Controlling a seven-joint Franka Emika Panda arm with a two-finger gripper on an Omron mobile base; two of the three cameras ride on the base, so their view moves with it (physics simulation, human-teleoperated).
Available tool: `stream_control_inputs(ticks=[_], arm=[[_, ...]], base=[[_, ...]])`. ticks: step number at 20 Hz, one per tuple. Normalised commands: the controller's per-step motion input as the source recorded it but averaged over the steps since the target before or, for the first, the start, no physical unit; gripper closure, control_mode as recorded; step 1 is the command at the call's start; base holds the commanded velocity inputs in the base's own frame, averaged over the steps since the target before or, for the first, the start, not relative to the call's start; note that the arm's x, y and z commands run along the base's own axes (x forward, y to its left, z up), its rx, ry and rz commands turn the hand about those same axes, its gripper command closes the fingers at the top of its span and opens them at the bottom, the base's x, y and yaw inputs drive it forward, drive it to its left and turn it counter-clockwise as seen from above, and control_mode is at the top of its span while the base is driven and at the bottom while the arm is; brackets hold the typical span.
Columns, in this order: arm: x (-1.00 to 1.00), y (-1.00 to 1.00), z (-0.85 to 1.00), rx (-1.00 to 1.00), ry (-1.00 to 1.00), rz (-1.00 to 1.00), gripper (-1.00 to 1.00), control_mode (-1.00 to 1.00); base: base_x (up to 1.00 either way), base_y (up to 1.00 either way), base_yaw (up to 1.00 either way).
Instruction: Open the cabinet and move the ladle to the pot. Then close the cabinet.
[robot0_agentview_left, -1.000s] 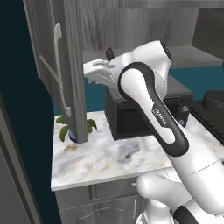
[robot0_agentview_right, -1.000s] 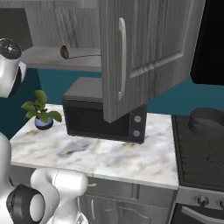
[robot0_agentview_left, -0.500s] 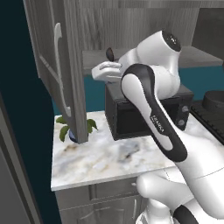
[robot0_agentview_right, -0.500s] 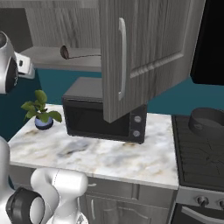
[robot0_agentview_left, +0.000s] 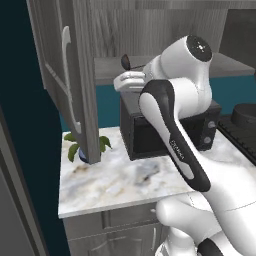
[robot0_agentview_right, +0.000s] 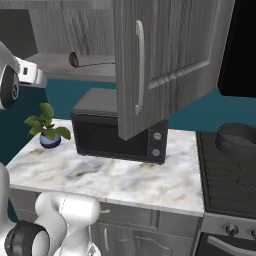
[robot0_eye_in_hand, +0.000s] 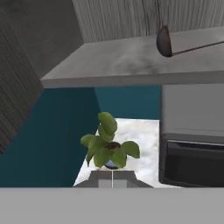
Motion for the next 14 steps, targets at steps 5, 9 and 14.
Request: stream_control_inputs(ticks=[5,9,14], arm=[[0.12,-0.14,0.00,-0.01,-0.06,-0.06,-1.00,-1.00],[0.21,-0.14,0.00,0.00,-0.01,-0.04,-1.00,-1.00],[0.21,-0.17,0.00,0.00,-0.02,0.00,-1.00,-1.00]], base=[[0.00,0.00,0.00],[0.00,0.00,0.00],[0.00,0.00,0.00]])
